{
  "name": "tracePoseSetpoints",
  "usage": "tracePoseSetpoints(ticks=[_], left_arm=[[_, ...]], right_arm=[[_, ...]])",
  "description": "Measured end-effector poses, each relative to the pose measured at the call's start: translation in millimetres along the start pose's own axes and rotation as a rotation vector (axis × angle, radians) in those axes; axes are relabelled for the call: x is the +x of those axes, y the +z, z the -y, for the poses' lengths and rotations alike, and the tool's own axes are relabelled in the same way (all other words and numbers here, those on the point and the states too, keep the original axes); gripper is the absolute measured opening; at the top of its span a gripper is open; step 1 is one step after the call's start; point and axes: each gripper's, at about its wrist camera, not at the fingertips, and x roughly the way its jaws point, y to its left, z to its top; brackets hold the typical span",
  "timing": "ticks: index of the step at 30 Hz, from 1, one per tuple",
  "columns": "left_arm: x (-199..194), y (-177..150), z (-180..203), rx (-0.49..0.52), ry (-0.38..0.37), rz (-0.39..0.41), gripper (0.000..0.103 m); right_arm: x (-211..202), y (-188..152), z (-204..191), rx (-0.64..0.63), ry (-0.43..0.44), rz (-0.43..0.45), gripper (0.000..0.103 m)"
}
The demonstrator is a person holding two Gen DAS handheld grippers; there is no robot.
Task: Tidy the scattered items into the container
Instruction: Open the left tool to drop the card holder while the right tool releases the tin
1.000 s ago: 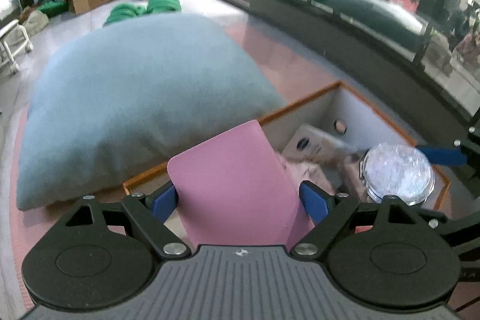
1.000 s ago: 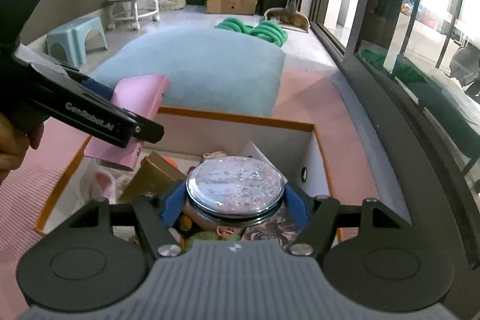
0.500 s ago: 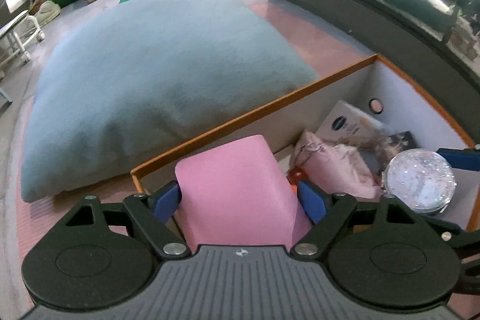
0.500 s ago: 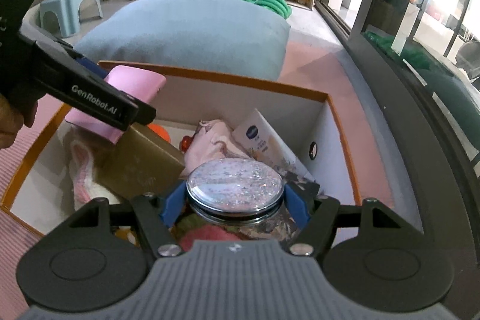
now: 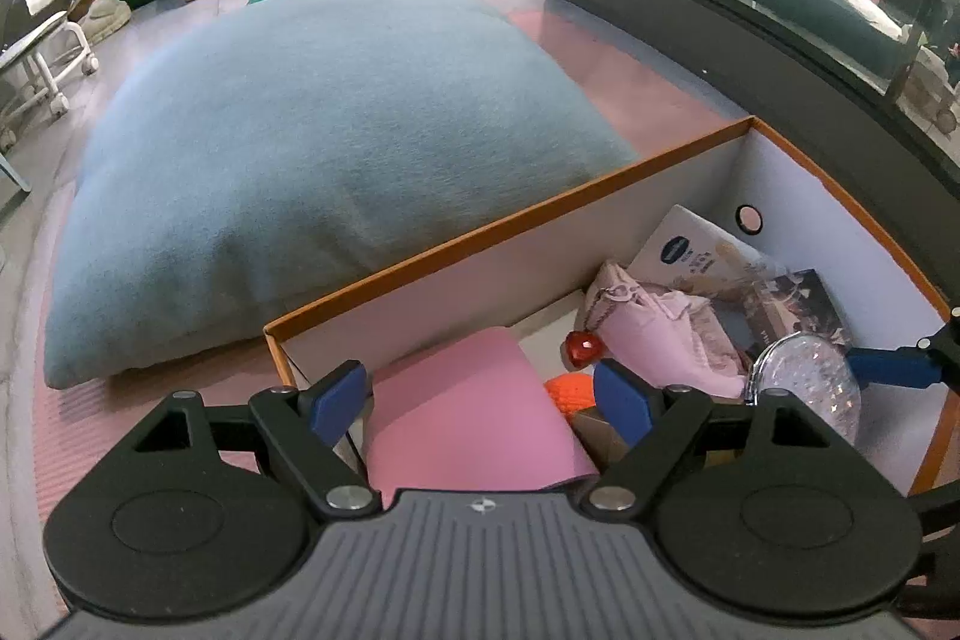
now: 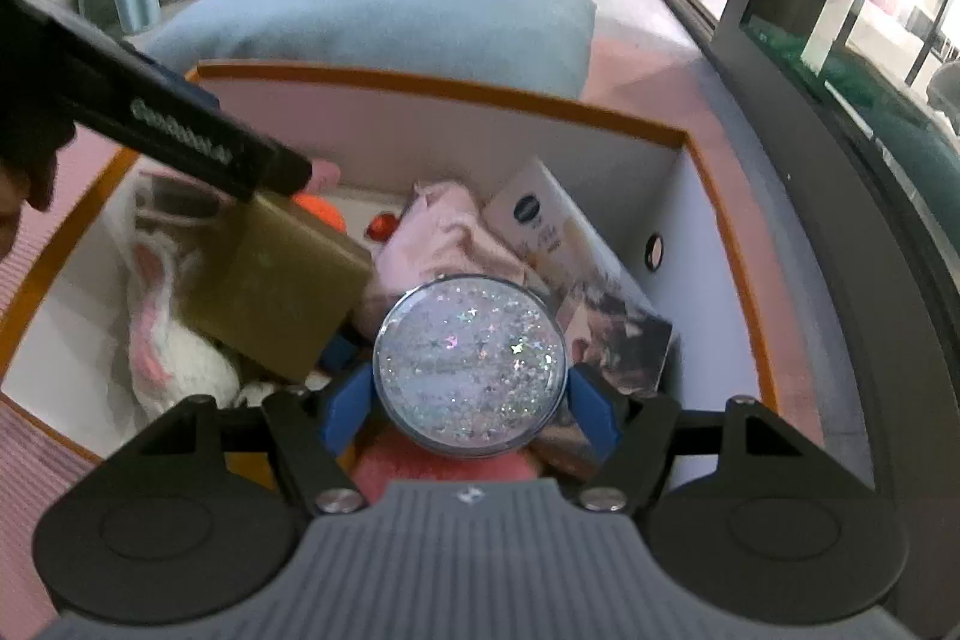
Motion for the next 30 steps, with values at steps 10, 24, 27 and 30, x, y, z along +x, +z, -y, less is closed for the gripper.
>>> tracePoseSetpoints(ticks=[10, 24, 27, 30], left_arm=[[-19.6, -1.4, 8.6, -0.012, -0.009, 0.009, 0.098], [-86.4, 5.9, 16.6, -0.050, 0.063, 0.061, 0.098], [-107.4, 1.7, 19.3, -0.107, 0.073, 0.087, 0.098], [-125.4, -9.1, 23.1, -0.205, 0.081, 0.109, 0.098]], right_arm=[[-20.7, -0.5, -2.6, 0.020, -0.002, 0.056, 0.080], [-74.1, 2.8, -12.1, 0.024, 0.010, 0.134, 0.080], [-93.5, 4.2, -12.5, 0.023, 0.009, 0.162, 0.080], [-115.4, 2.9, -10.7, 0.035, 0.011, 0.190, 0.080]])
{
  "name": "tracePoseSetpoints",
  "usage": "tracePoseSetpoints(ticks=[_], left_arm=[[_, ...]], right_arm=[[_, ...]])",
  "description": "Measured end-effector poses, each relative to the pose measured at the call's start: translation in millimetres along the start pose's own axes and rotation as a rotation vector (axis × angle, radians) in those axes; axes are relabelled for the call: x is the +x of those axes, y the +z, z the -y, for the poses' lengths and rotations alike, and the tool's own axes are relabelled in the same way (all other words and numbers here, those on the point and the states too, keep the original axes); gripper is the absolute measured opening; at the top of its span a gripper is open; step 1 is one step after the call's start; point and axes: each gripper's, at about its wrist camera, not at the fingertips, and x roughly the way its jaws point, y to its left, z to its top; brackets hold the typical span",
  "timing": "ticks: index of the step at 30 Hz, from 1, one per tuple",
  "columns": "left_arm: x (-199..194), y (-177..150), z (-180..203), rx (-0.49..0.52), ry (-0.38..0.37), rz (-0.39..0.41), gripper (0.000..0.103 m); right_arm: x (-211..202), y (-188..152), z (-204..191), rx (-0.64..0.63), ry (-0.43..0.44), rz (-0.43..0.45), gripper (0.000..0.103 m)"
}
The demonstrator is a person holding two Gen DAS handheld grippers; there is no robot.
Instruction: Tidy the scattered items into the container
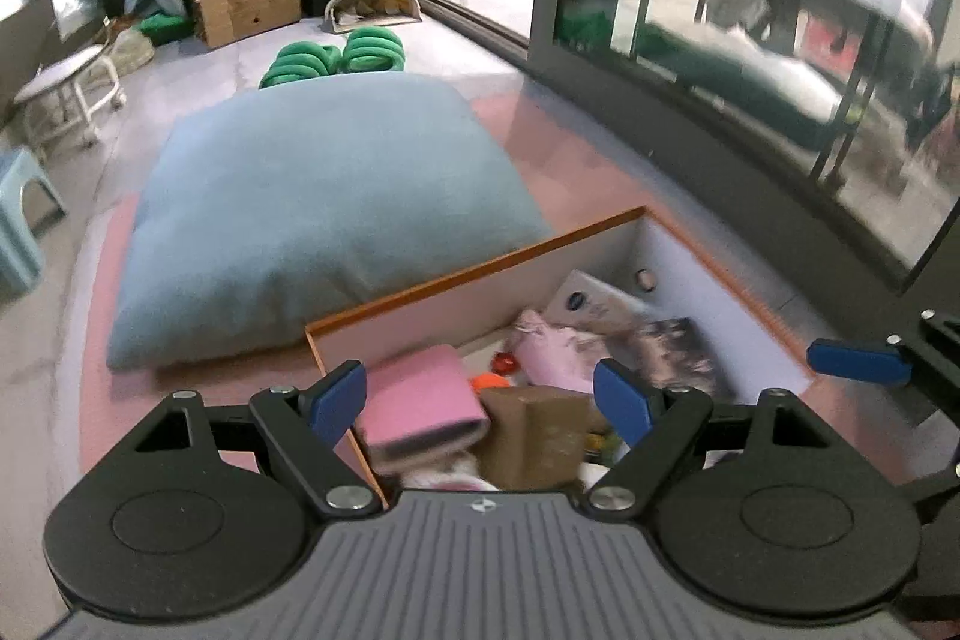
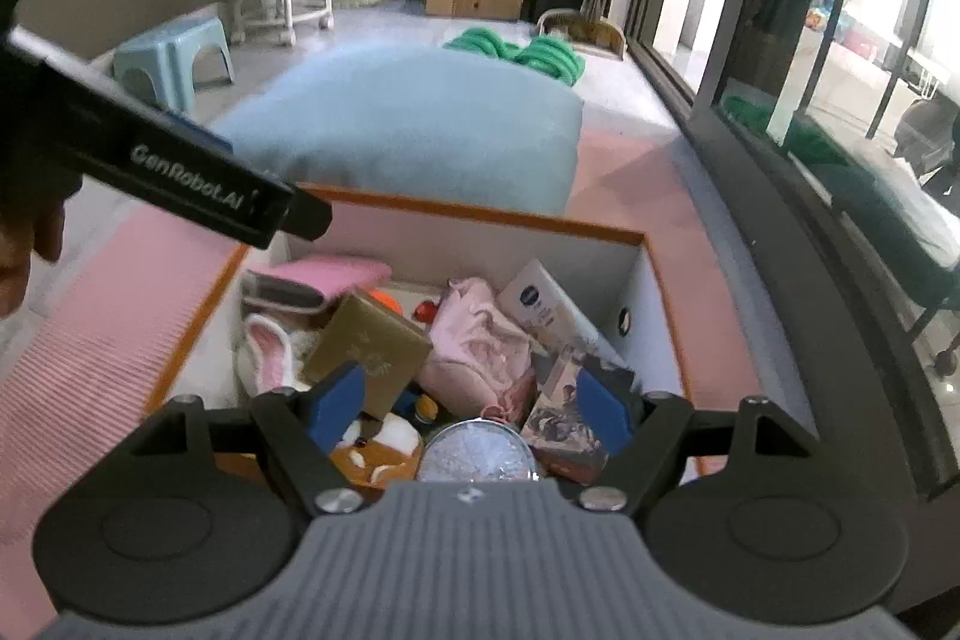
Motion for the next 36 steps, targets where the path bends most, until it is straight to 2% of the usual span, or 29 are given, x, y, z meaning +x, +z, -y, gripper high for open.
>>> tracePoseSetpoints(ticks=[2, 5, 12, 17, 21, 24, 28, 30, 32, 36], left_arm=[[-10.5, -8.4, 4.1, -0.063, 0.057, 0.008, 0.098], [-27.5, -20.1, 9.0, -0.103, 0.079, 0.020, 0.098], [-71.9, -51.7, 18.6, -0.271, 0.141, 0.088, 0.099], [-92.2, -68.4, 29.8, -0.398, 0.243, 0.141, 0.103], [-99.2, -80.2, 43.2, -0.449, 0.265, 0.127, 0.103], [-100.7, -84.1, 53.7, -0.466, 0.295, 0.112, 0.103], [-101.9, -85.0, 64.1, -0.505, 0.421, 0.097, 0.103], [-100.1, -85.6, 65.9, -0.508, 0.455, 0.092, 0.103], [-97.7, -88.1, 66.0, -0.528, 0.478, 0.087, 0.103], [-95.4, -91.8, 68.6, -0.551, 0.477, 0.074, 0.103]], right_arm=[[-14.1, -0.1, 0.9, 0.008, 0.004, 0.017, 0.080], [-32.8, -3.1, 0.7, 0.009, 0.008, 0.033, 0.080], [-74.2, -20.5, 2.8, 0.036, 0.024, 0.043, 0.083], [-98.0, -36.5, 4.3, 0.040, 0.011, 0.050, 0.086], [-112.5, -46.4, 10.4, 0.079, 0.004, 0.045, 0.087], [-120.6, -49.7, 13.0, 0.097, -0.010, 0.042, 0.093], [-130.5, -46.4, 15.0, 0.134, -0.039, 0.035, 0.098], [-134.5, -43.7, 13.4, 0.137, -0.053, 0.036, 0.100], [-138.3, -41.8, 11.3, 0.140, -0.060, 0.040, 0.100], [-142.3, -38.2, 6.3, 0.145, -0.068, 0.032, 0.102]])
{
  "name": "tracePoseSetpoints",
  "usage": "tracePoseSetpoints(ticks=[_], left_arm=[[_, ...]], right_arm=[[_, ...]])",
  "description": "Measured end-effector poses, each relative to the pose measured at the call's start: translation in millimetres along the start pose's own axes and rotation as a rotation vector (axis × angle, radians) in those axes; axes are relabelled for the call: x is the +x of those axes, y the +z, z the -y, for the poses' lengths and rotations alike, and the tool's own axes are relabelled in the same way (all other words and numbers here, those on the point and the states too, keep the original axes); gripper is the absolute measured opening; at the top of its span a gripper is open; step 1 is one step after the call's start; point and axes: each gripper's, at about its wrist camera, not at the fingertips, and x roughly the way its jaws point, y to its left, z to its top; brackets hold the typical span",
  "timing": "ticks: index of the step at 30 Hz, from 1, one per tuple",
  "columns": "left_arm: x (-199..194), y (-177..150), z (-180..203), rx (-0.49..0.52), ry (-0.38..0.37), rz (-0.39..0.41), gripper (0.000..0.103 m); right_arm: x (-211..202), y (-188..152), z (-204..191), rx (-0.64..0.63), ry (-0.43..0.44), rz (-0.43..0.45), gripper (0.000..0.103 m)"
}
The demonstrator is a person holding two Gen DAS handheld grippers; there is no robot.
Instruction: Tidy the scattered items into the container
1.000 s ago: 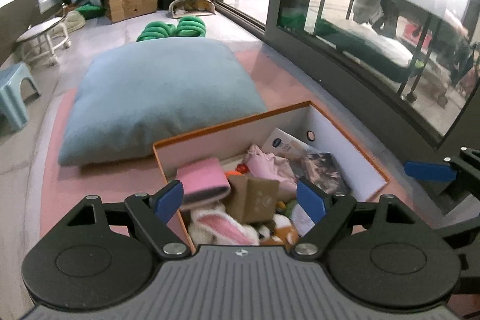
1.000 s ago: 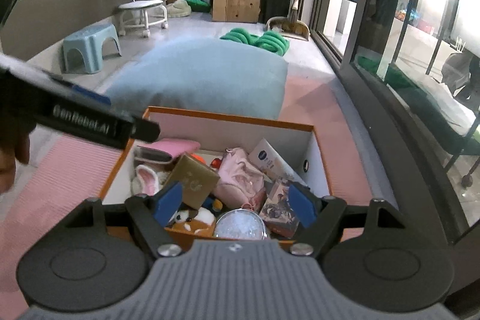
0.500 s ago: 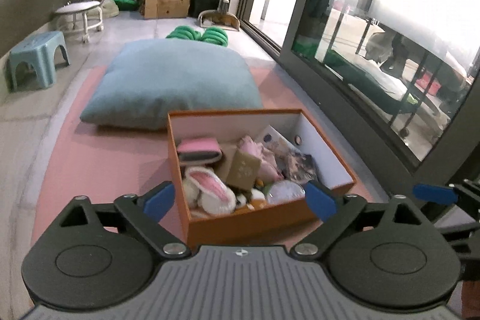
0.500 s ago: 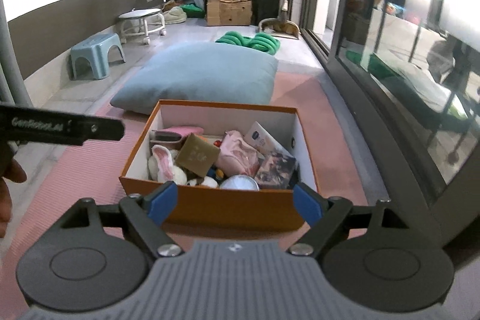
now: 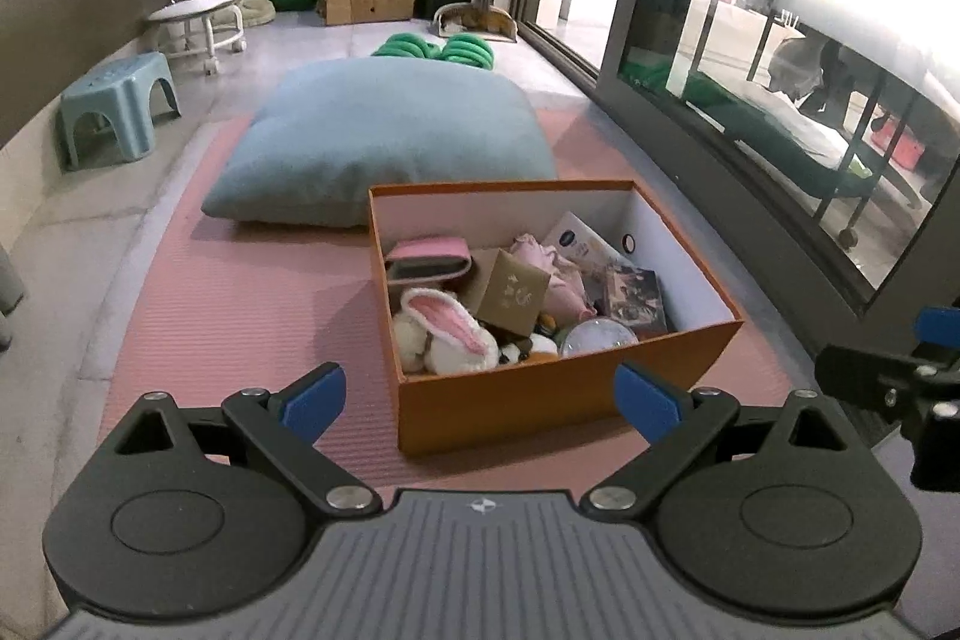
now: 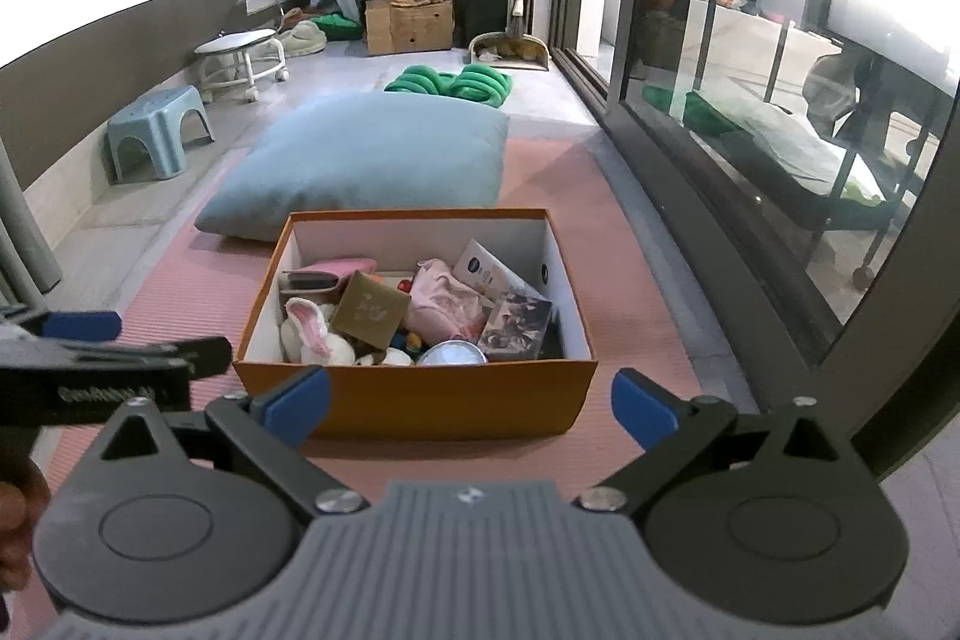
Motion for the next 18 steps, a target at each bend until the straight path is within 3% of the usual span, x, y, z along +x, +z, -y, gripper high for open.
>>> tracePoseSetpoints(ticks=[6, 8, 11, 18], left_arm=[[-6.1, 1.5, 0.1, -0.032, 0.068, 0.004, 0.103], [-6.6, 2.7, -0.1, -0.082, 0.150, 0.000, 0.103], [-7.5, 3.3, -0.7, -0.092, 0.196, -0.007, 0.103], [-7.7, 1.5, -3.9, -0.142, 0.225, -0.014, 0.103]], right_arm=[[-1.8, 3.9, -7.0, 0.003, 0.002, -0.004, 0.102], [-0.1, 4.7, -8.8, -0.001, -0.006, -0.007, 0.102], [2.0, 5.3, -10.0, 0.005, -0.019, -0.009, 0.102], [5.3, 4.7, -13.5, 0.006, -0.036, -0.025, 0.102]])
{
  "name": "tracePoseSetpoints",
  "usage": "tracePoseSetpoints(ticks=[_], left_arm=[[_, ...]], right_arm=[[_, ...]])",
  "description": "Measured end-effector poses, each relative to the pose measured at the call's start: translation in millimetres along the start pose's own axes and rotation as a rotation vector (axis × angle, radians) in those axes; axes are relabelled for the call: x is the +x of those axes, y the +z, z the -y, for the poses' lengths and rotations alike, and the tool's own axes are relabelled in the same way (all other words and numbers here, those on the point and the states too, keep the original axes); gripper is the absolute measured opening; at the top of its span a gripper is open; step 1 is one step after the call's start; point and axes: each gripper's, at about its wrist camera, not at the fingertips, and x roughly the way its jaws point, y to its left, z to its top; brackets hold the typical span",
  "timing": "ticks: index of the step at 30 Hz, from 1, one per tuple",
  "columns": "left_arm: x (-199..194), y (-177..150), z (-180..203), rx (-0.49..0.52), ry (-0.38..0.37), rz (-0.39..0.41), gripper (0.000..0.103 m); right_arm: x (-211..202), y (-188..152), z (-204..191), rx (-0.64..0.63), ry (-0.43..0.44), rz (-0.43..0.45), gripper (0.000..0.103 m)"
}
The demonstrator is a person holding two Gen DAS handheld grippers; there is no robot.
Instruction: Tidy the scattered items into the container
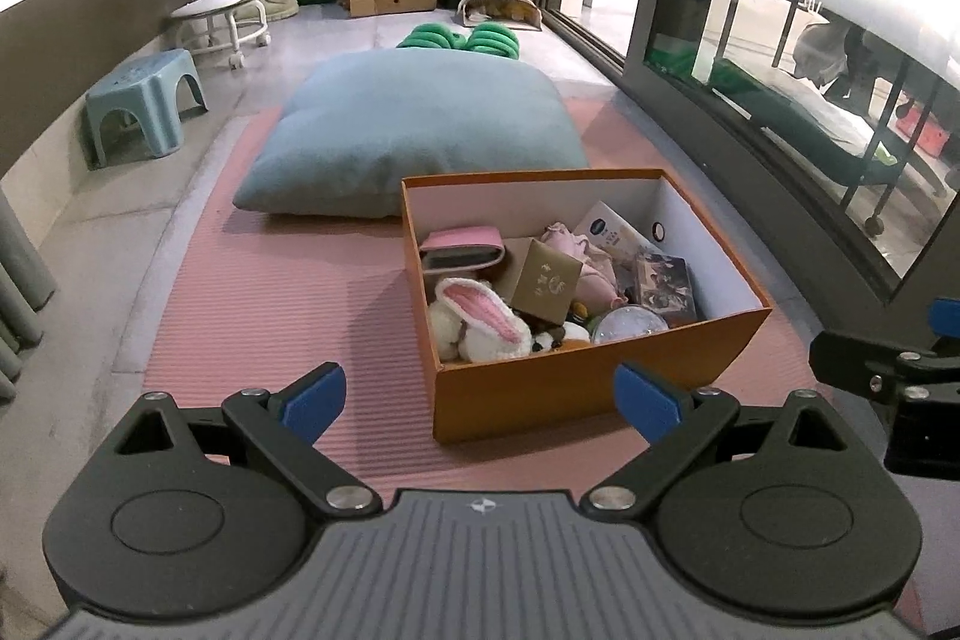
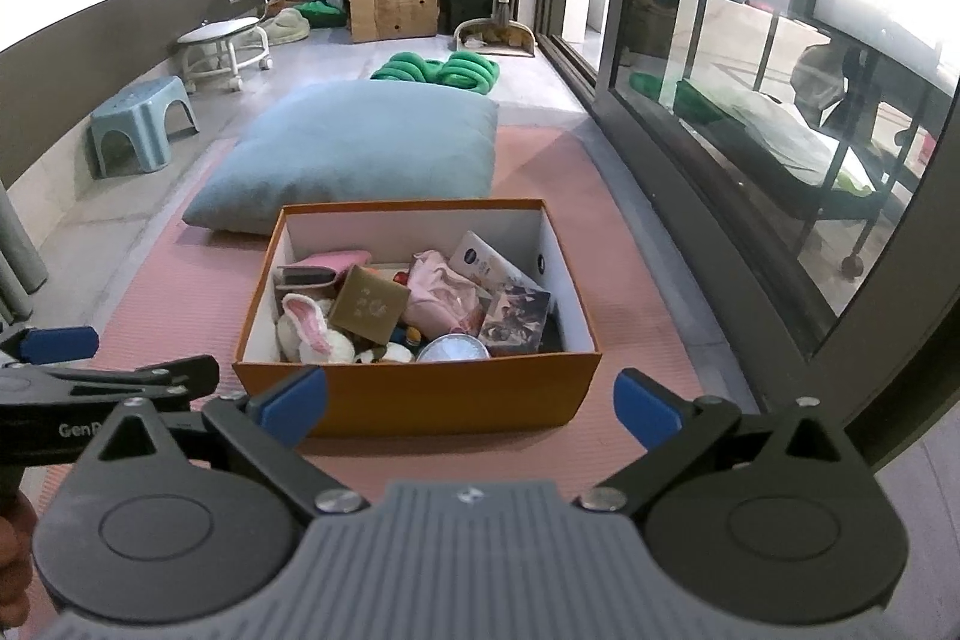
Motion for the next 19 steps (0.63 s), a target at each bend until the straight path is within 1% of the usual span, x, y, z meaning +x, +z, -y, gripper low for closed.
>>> tracePoseSetpoints(ticks=[9, 13, 16, 19], left_arm=[[-3.6, 0.7, 0.6, -0.056, 0.052, 0.009, 0.103], [-5.3, 1.6, 2.1, -0.096, 0.094, 0.015, 0.103], [-6.5, 0.5, 3.7, -0.114, 0.108, 0.020, 0.103], [-7.1, -1.4, 5.9, -0.102, 0.107, 0.025, 0.103]], right_arm=[[-0.8, 1.2, -2.3, -0.001, 0.001, 0.001, 0.102], [-0.9, 1.3, -2.2, -0.002, 0.003, 0.002, 0.102], [-1.4, 1.3, -4.1, -0.005, 0.004, 0.002, 0.102], [-1.7, 0.4, -7.3, -0.007, 0.008, 0.002, 0.102]])
